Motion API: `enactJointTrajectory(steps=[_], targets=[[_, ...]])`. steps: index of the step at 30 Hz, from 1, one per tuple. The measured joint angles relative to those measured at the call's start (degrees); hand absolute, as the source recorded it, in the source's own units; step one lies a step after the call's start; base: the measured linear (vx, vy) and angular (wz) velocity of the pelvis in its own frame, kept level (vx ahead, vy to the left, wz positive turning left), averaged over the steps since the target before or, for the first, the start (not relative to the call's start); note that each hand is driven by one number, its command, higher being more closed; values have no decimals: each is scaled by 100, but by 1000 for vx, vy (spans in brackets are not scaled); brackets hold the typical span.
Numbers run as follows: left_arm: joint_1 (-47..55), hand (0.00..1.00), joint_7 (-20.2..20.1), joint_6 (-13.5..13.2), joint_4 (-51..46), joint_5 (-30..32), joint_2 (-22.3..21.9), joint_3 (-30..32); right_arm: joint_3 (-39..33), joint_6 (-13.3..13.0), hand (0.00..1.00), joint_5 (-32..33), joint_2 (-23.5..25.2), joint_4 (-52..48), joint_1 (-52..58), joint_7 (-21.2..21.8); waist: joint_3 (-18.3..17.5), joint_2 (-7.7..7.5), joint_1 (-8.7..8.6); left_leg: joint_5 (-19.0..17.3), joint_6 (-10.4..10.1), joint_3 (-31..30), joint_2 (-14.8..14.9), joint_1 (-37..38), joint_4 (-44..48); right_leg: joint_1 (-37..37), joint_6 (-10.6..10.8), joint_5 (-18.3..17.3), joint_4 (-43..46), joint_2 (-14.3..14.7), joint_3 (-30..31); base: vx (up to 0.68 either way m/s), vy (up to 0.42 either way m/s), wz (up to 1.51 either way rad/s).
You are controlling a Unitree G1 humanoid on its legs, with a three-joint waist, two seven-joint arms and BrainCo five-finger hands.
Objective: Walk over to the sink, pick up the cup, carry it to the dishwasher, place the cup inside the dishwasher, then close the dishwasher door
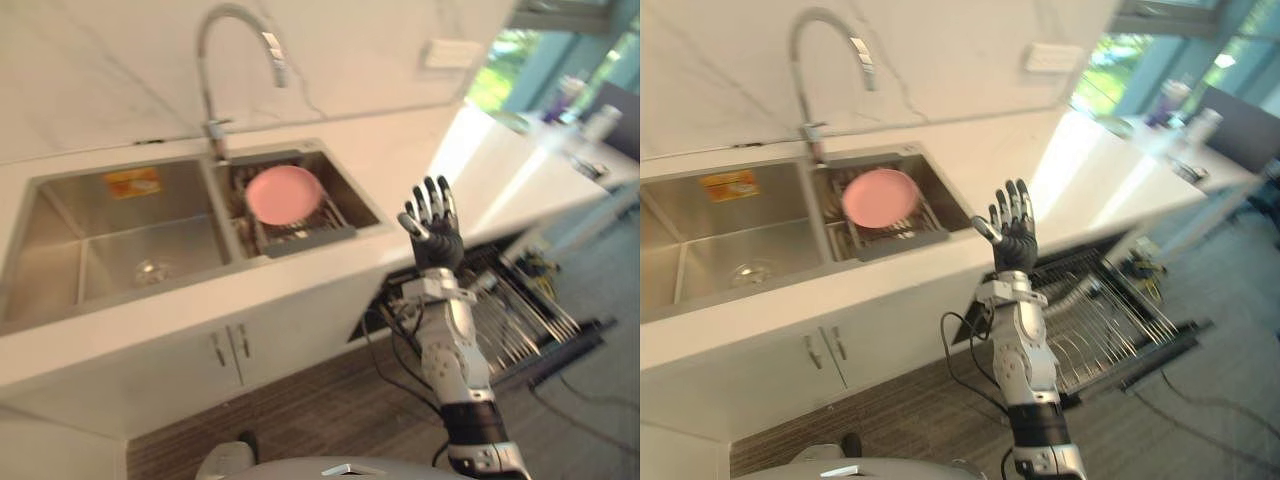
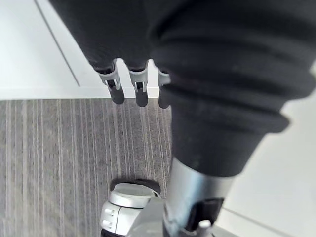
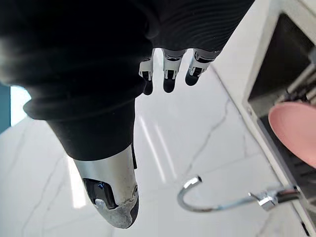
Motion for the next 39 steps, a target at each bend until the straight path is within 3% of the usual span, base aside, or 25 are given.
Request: enactJointTrajectory(steps=[1, 2, 3, 4, 5, 6, 7, 8, 9, 10, 12, 14, 19, 22, 23, 24, 25, 26, 27, 28, 31, 39], targets=[[-85, 0, -28, 163, 238, 2, 14, 10, -36, 110, 0, 21, 25, 7, 208, 60, 70, 183, -142, -52, 59, -384, 91, -16, 13, -566, 501, -191, 717, 262, 510, 17, 134, 110], [-107, 0, -60, 195, 369, 84, 60, 10, -56, 202, 0, 62, 34, 6, 306, 65, 118, 171, -192, -47, 61, -666, 201, 154, -361, -942, 757, -304, 605, 813, 931, 48, 98, 108], [-138, 0, -63, 195, 403, 153, 77, 10, -55, 230, 0, 63, 54, 5, 316, 80, 127, 115, -214, -42, 47, -729, 207, 313, -690, -1106, 851, -251, 481, 1039, 1114, 181, 51, 87], [-150, 0, -63, 184, 518, 248, 114, 24, -133, 225, 0, 164, 68, -86, 352, 108, 111, 16, -329, 48, 10, -840, 137, 557, -1026, -1369, 1109, -138, 146, 1273, 1372, 191, 10, 89], [-196, 0, -79, 171, 571, 274, 49, 8, -340, 213, 0, 224, 51, -229, 385, 148, 127, 26, -430, 247, -2, -913, 84, 545, -1001, -1455, 1346, -47, 31, 1366, 1468, 167, 5, 125], [-134, 0, -130, 114, 600, 289, 117, 78, -552, 201, 0, 281, 80, -361, 539, 168, 87, -113, -448, 319, 115, -952, -195, 634, -953, -1486, 1519, 140, -116, 1338, 1691, 88, 2, 106], [-127, 0, -142, 82, 586, 289, 134, 83, -605, 201, 0, 280, 70, -383, 591, 172, 58, -158, -464, 299, 146, -983, -298, 678, -951, -1478, 1488, 254, -183, 1298, 1703, 141, -15, 120], [-182, 0, -161, -19, 495, 287, 148, 78, -773, 212, 0, 282, 65, -437, 720, 189, -18, -265, -484, 259, 202, -1020, -602, 775, -951, -1454, 1459, 752, -460, 1197, 1654, 269, -75, 100], [-215, 0, -166, -56, 427, 315, 157, 80, -810, 222, 0, 289, 54, -464, 735, 198, -56, -275, -472, 204, 242, -1035, -783, 764, -916, -1476, 1457, 869, -721, 1204, 1605, 276, -82, 89], [-263, 0, -163, -56, 418, 324, 120, 81, -814, 229, 0, 293, 32, -462, 723, 204, -78, -191, -469, 148, 246, -1063, -782, 714, -845, -1478, 1473, 838, -765, 1205, 1620, 268, -21, 42], [-310, 0, -171, -44, 321, 346, 6, 76, -790, 231, 0, 381, 35, -461, 672, 213, -119, 182, -469, -97, 218, -1096, -632, 509, -609, -1336, 1371, 892, -1243, 1394, 1597, 219, 51, 4], [-317, 0, -172, 0, 328, 396, -66, 68, -759, 230, 0, 378, 33, -460, 631, 206, -134, 306, -501, -251, 164, -1076, -508, 479, -464, -1231, 1372, 938, -1481, 1521, 1515, 245, -2, -13], [-325, 0, -102, 32, 328, 514, -56, 34, -703, 223, 0, 378, 34, -460, 608, 178, -129, 335, -504, -622, -48, -965, -203, 566, -187, -983, 1350, 733, -1542, 1816, 1487, 217, -50, -12], [-370, 0, -76, 35, 328, 730, -92, 13, -753, 204, 0, 374, 38, -452, 662, 180, -107, 451, -530, -778, -315, -605, -64, 415, 341, -759, 1334, 661, -1731, 1853, 1318, 167, -27, 26], [-398, 0, -71, 40, 322, 874, -116, 36, -787, 201, 0, 375, 40, -441, 660, 177, -83, 490, -530, -752, -540, -368, -52, 220, 827, -564, 1276, 649, -1938, 1790, 1266, 104, 36, 40], [-409, 0, -79, 48, 328, 1020, -155, 124, -779, 140, 0, 375, 45, -331, 622, 179, 1, 409, -468, -964, -435, -45, 26, -50, 1259, -361, 1274, 646, -2075, 1647, 1213, 84, 44, 34], [-417, 0, -136, 97, 350, 1146, -202, 114, -810, 80, 0, 369, 51, -68, 502, 172, 7, 505, -453, -1072, -348, 100, 183, -75, 1067, -208, 1325, 617, -2082, 1554, 1209, 40, 33, 14], [-389, 0, -146, 108, 351, 1176, -258, 62, -838, 80, 0, 344, 38, 11, 477, 159, 27, 513, -429, -969, -450, 158, 330, -38, 831, -212, 1381, 594, -2060, 1556, 1200, 13, 32, 3], [-355, 0, -142, 110, 328, 1192, -333, -23, -869, 80, 0, 270, 0, 19, 472, 141, 16, 659, -421, -651, -610, 163, 530, -7, 468, -201, 1471, 561, -2027, 1619, 1193, 47, 136, -16], [-310, 0, -143, 152, 355, 1300, -408, -54, -911, 76, 0, 145, -21, 23, 517, 27, -15, 842, -364, -233, -565, 359, 575, 245, -87, -160, 1557, 515, -2020, 1548, 1328, 68, 167, -23], [-314, 0, -138, 199, 371, 1383, -401, -56, -1115, 67, 0, -60, -56, -79, 514, -57, -15, 733, -503, 166, -422, 496, 325, 561, -953, -146, 1708, 689, -2302, 1432, 1344, 89, 111, -16], [-418, 0, -5, 387, 362, 1658, -312, -59, -1815, 74, 0, -303, -249, -79, 514, -64, -34, 669, -650, 158, -443, 974, 369, 969, -1330, -150, 1726, 867, -2464, 1534, 1548, 51, 10, -35]])
